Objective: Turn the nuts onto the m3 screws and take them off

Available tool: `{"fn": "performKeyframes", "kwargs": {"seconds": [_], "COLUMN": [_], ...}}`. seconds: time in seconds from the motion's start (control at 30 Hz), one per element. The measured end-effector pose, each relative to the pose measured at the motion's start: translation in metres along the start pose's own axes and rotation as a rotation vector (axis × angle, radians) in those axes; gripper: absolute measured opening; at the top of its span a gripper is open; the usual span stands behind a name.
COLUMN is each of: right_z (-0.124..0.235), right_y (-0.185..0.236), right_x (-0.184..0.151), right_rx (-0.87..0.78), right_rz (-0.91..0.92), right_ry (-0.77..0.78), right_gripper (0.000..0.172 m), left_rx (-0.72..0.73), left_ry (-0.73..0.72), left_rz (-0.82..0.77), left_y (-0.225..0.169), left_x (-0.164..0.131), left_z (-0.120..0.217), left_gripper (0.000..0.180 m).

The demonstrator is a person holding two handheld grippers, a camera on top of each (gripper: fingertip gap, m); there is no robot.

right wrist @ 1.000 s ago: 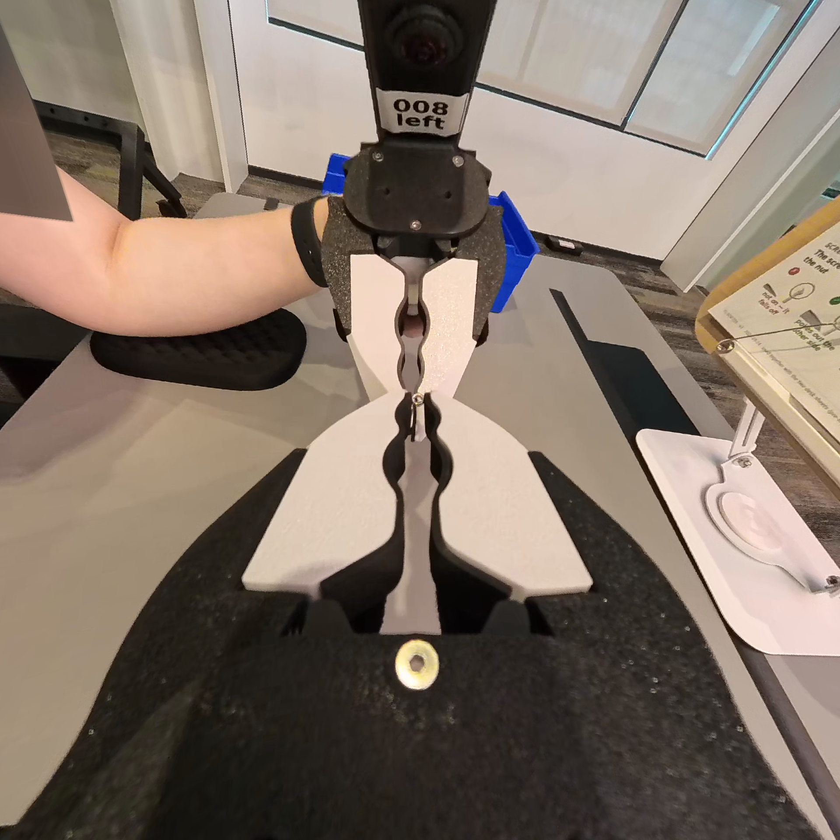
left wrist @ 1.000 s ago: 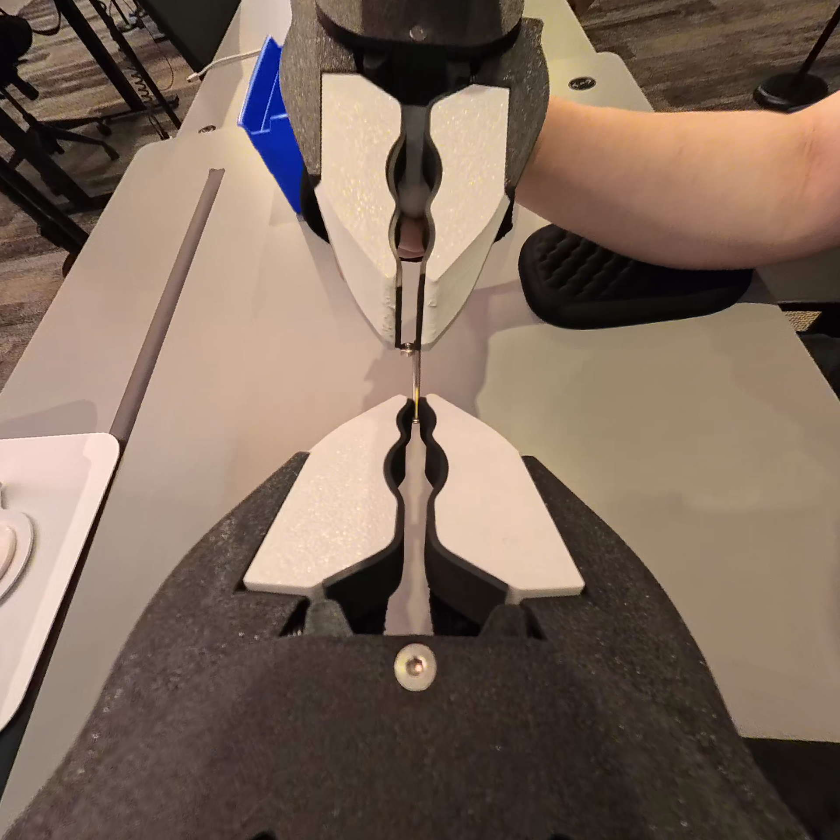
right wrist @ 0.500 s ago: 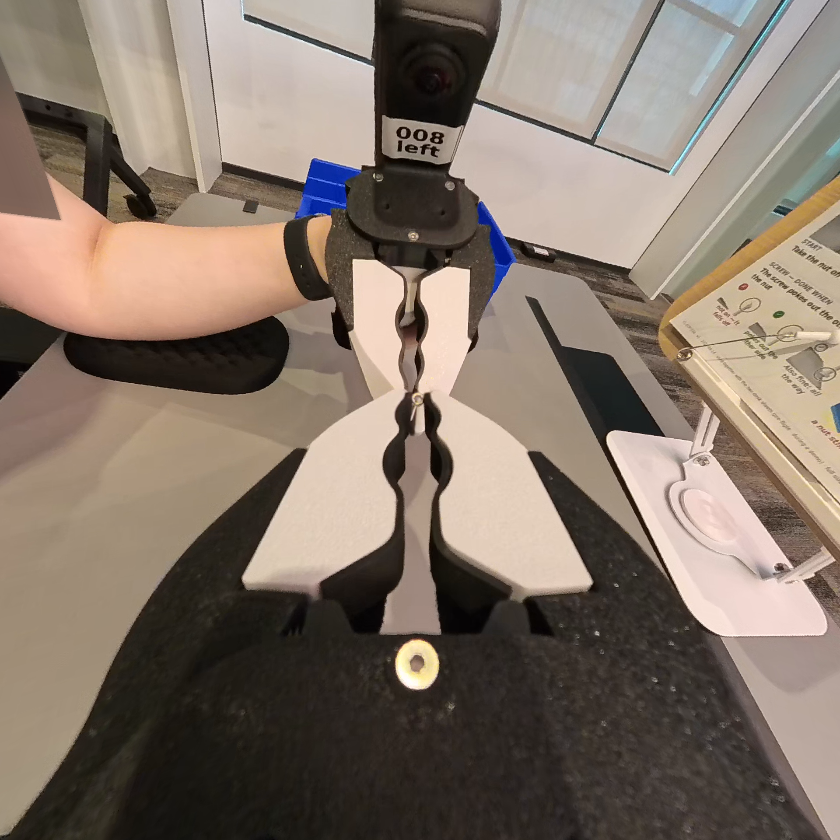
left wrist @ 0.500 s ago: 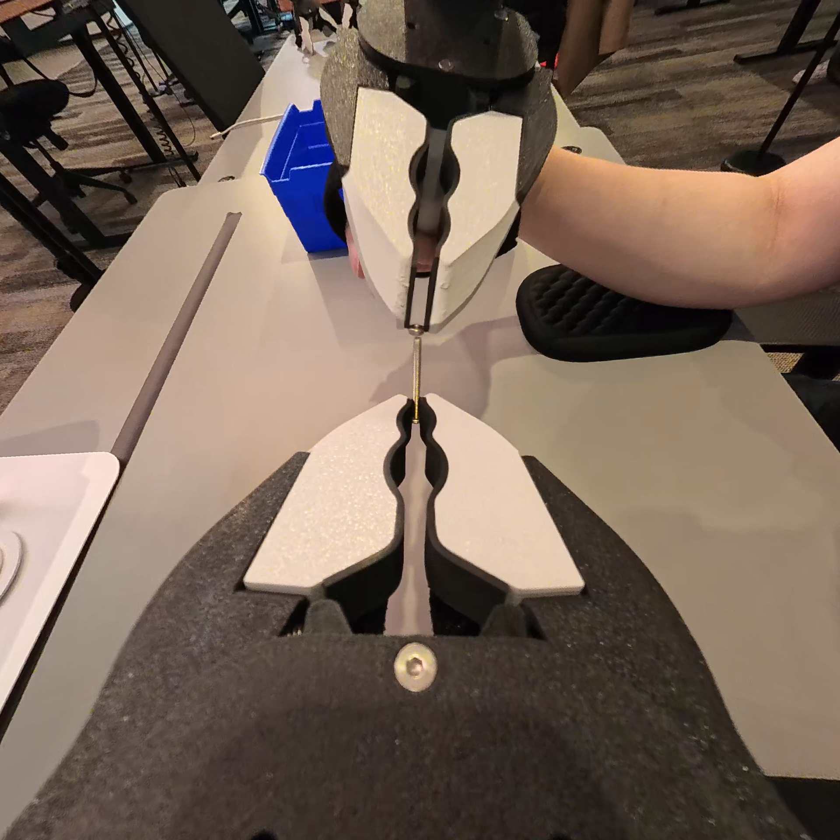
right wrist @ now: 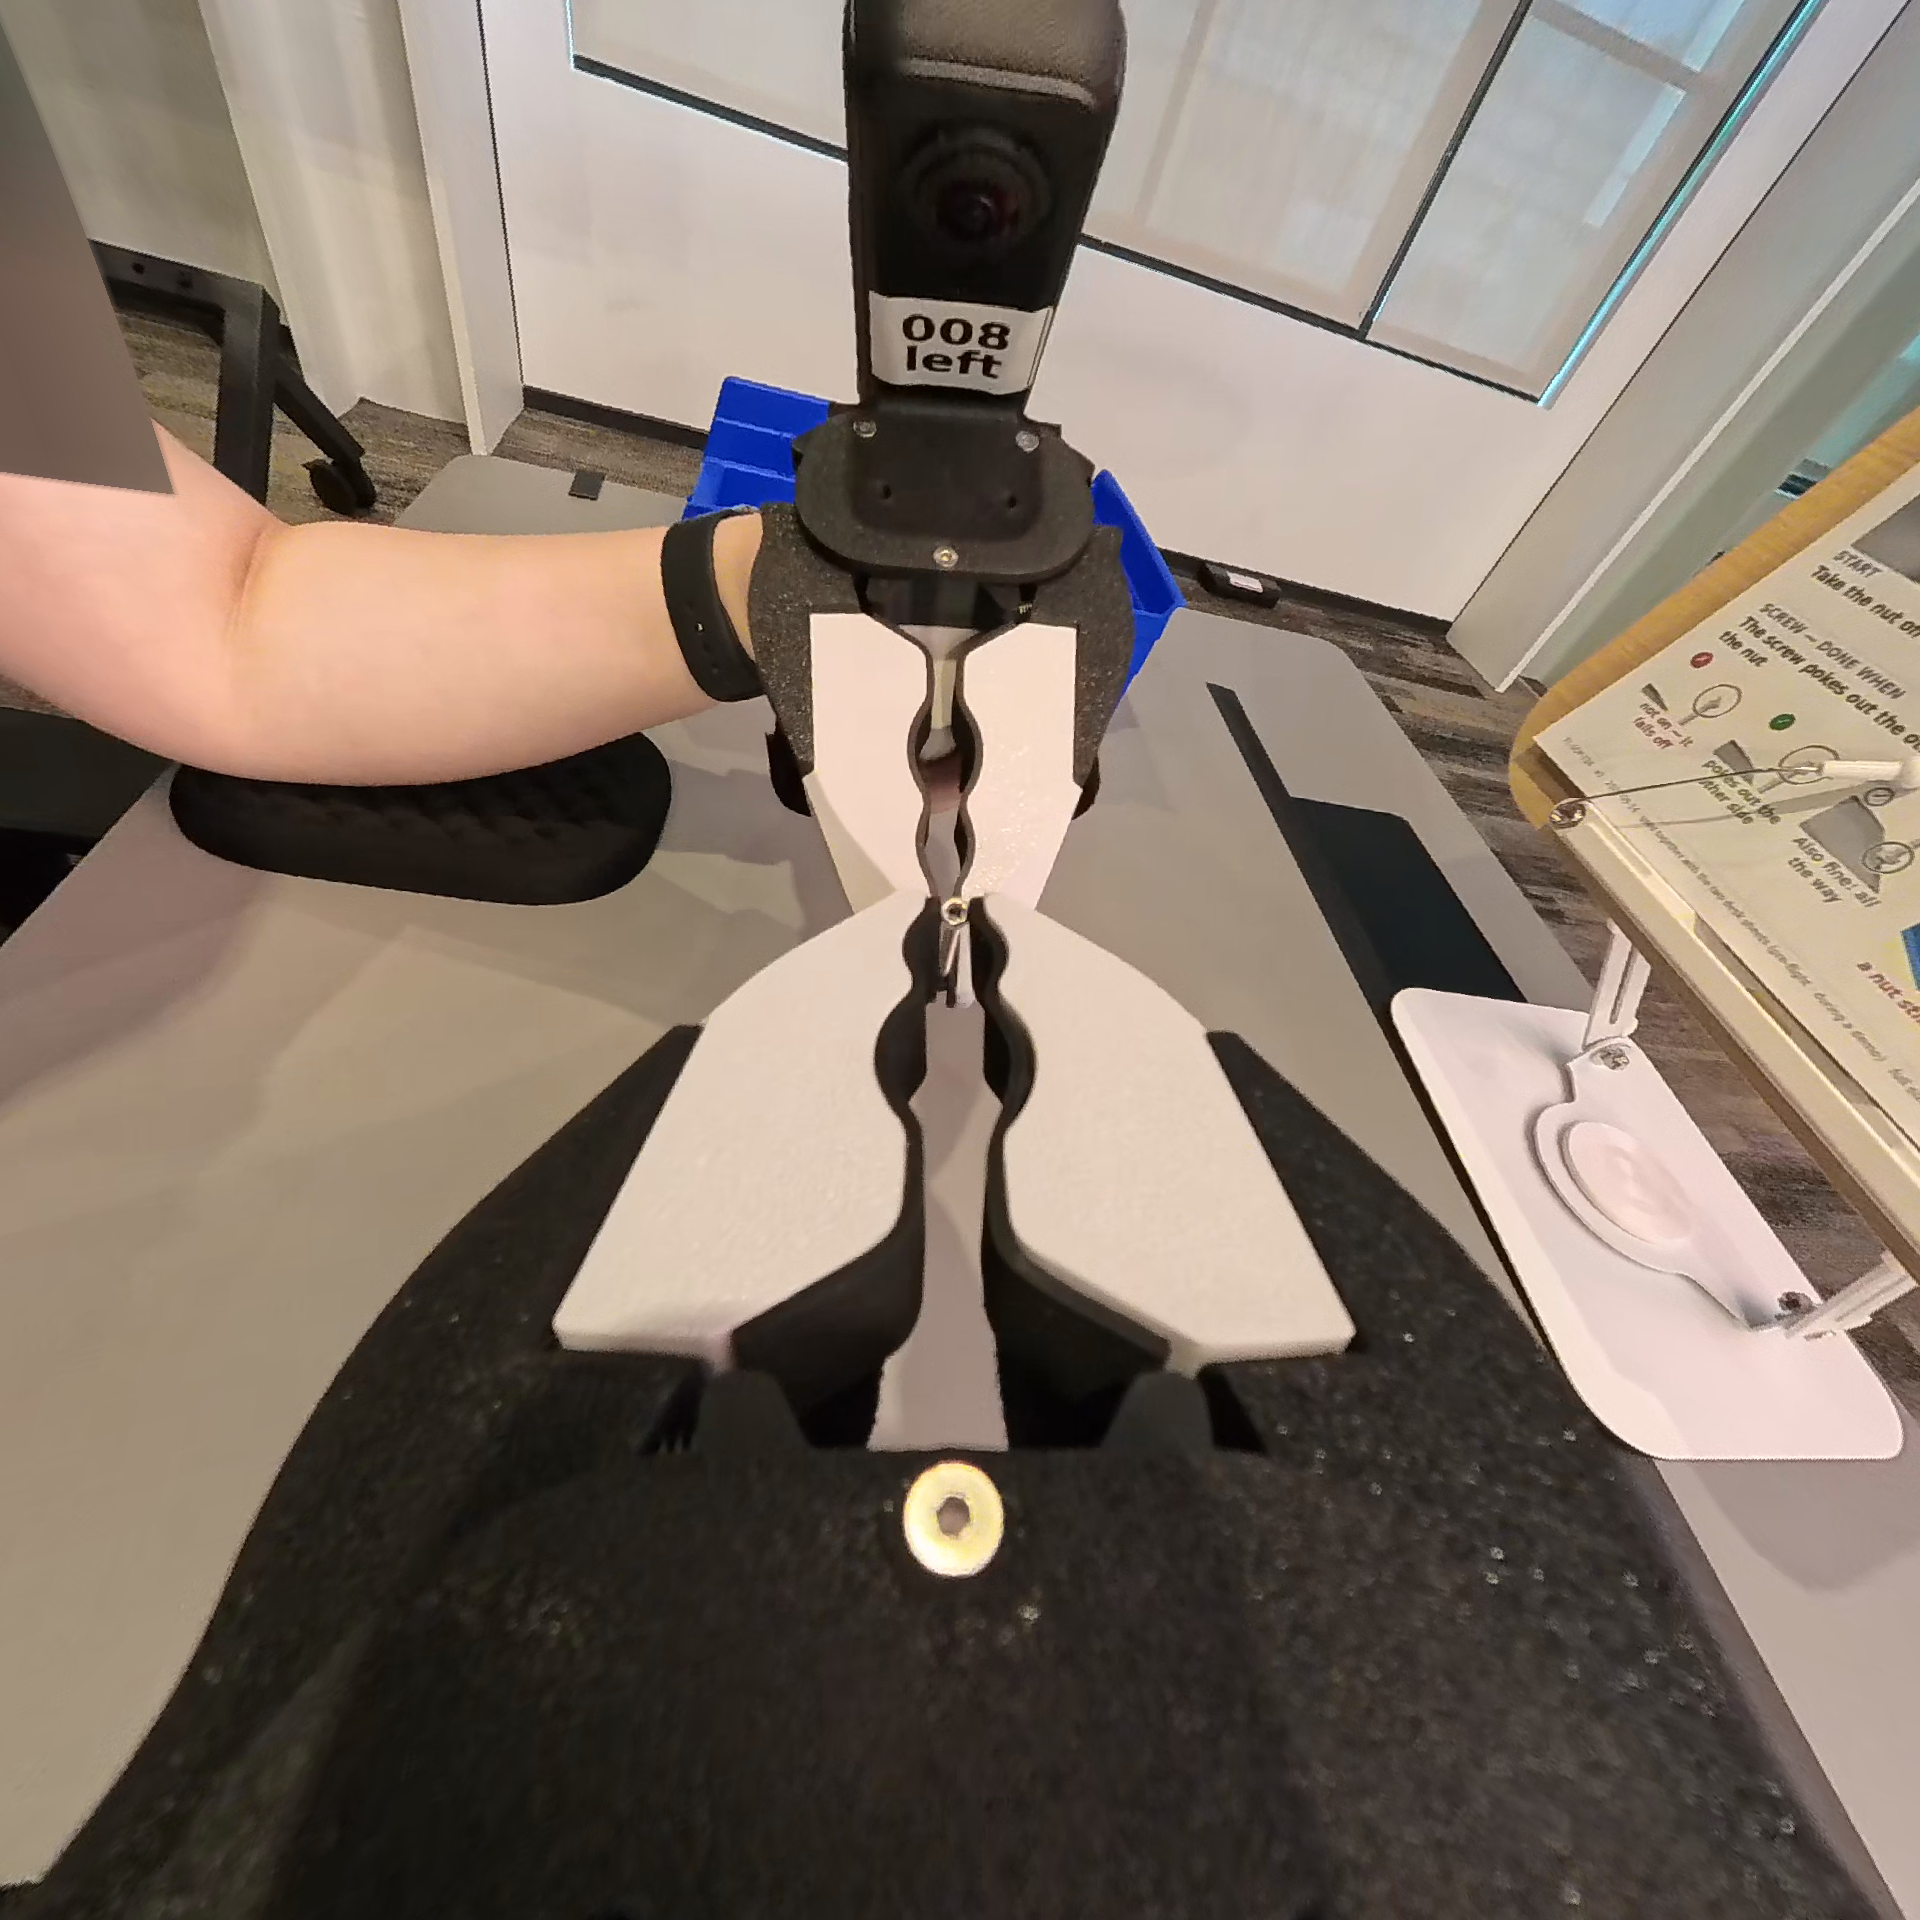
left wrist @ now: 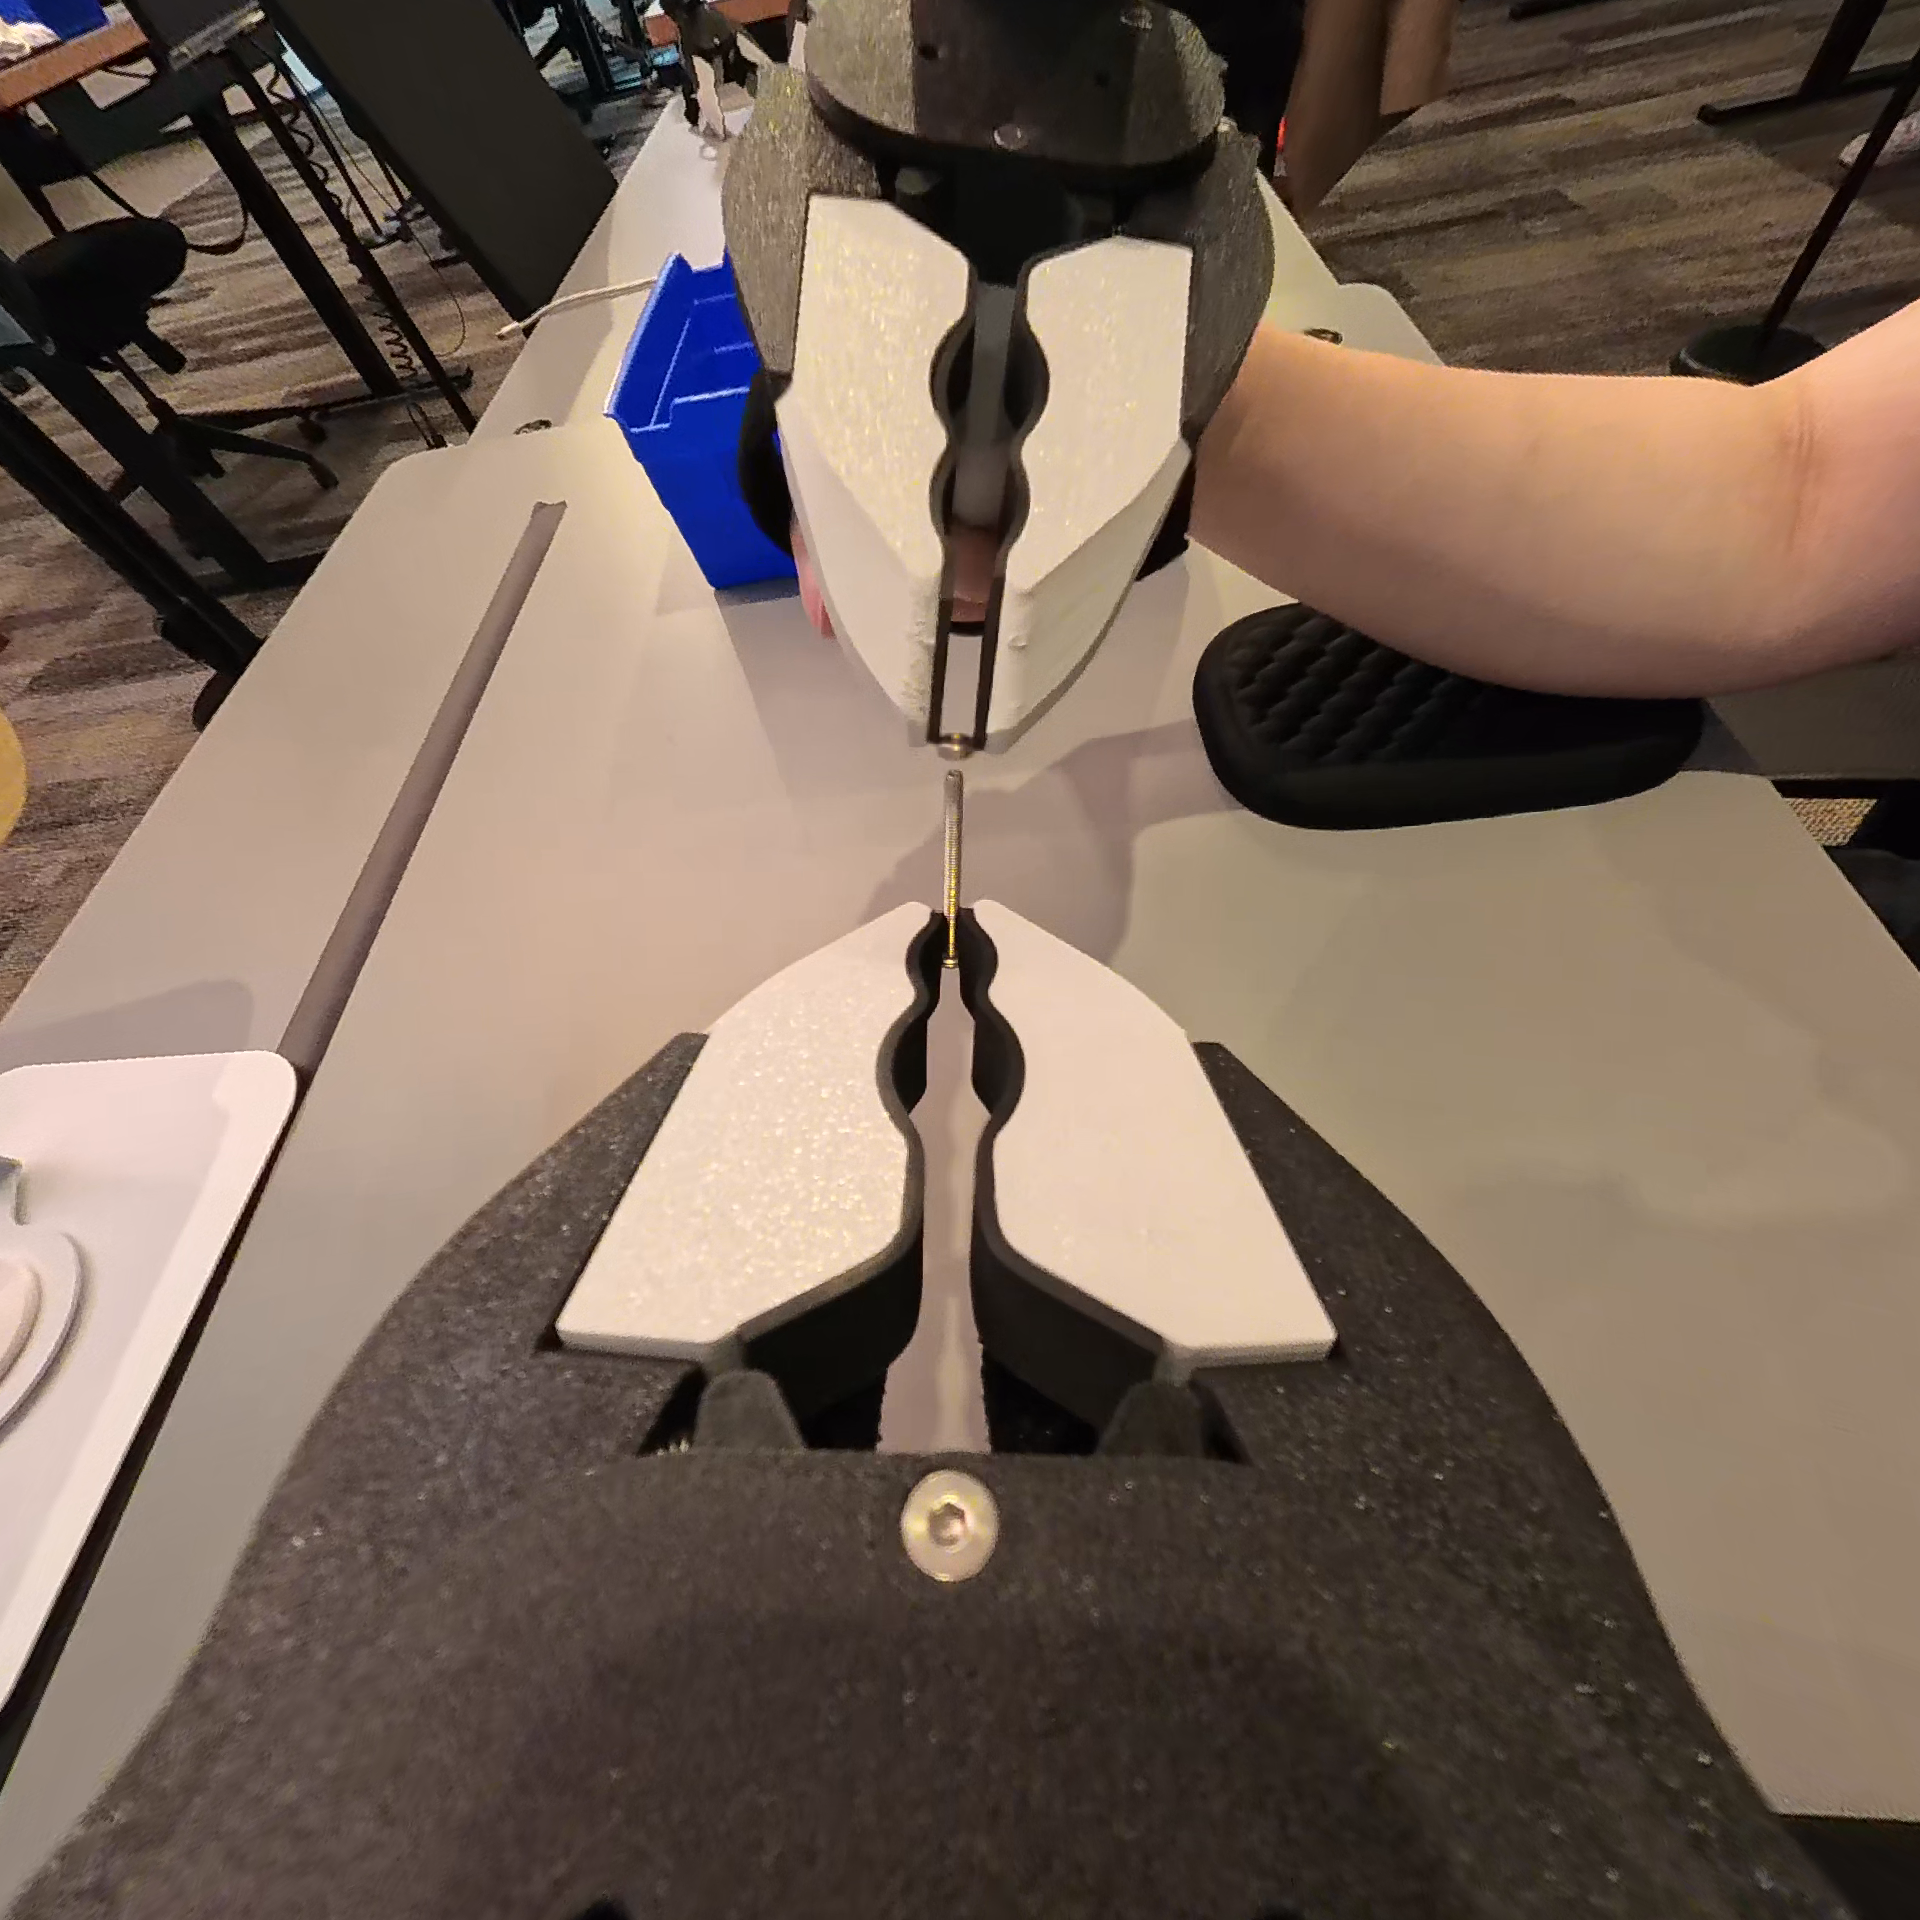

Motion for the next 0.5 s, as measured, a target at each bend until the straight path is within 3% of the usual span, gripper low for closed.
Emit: {"fn": "performKeyframes", "kwargs": {"seconds": [0.5], "right_z": [-0.0005], "right_y": [0.0009], "right_x": [0.0029], "right_rx": [0.015], "right_rz": [-0.001], "right_ry": [-0.023], "right_gripper": [0.005], "left_rx": [0.012], "left_ry": [-0.032], "left_rz": [-0.021], "left_y": [-0.0002], "left_x": [0.0060], "left_z": [0.0022], "left_gripper": [0.002]}}
Point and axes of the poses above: each gripper's, where its closed fingertips meet, z back along the fingers, x out of its top, y = z × x across the jaws, the point moved 6 cm from there along z, back along the fingers, and after that the axes turned 7 degrees about -z, right-handed, at the moved point
